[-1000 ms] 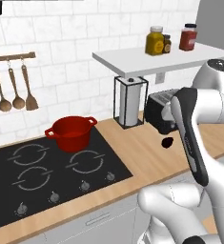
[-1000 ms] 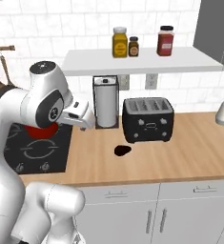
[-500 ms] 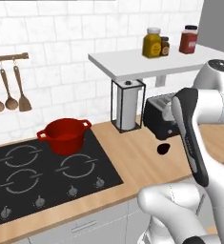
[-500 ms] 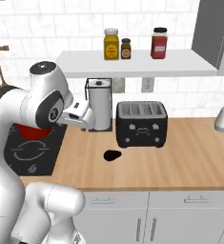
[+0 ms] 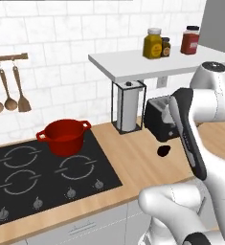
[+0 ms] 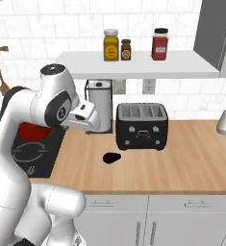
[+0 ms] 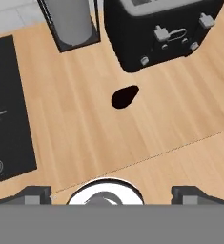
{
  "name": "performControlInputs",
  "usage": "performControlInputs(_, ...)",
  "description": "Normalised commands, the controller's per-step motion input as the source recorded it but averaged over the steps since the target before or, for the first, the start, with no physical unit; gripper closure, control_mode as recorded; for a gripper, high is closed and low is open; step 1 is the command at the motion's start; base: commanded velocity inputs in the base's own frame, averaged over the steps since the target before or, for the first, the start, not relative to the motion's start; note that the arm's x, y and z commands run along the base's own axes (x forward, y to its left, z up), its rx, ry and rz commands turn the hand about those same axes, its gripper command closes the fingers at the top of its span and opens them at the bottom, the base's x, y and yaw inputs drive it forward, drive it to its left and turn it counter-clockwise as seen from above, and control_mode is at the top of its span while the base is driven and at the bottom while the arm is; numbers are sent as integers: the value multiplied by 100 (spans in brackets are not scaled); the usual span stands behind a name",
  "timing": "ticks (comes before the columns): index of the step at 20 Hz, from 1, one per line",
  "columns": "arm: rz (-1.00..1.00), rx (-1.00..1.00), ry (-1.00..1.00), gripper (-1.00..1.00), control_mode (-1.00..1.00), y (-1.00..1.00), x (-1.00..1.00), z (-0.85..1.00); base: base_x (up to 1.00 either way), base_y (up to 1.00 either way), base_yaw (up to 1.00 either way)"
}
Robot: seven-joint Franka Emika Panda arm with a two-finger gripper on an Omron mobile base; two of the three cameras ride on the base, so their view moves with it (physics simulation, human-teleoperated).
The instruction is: Put the avocado and bell pepper in the pot. Retrieve the spatula and lightly stir the vegetables in the pot.
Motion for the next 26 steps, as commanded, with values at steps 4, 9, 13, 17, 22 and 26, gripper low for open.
performControlInputs(4,0,0,48,-100,-100,-59,48,-55,0,0,0)
performControlInputs(9,0,2,32,-100,-100,-24,65,-64,0,0,0)
performControlInputs(13,-4,5,7,-100,-100,0,63,-68,0,0,0)
performControlInputs(17,-1,5,0,-100,-100,0,44,-60,0,0,0)
performControlInputs(22,-2,0,-2,-100,-100,0,17,-58,0,0,0)
performControlInputs(26,-7,-6,-2,-100,-100,-1,21,-65,0,0,0)
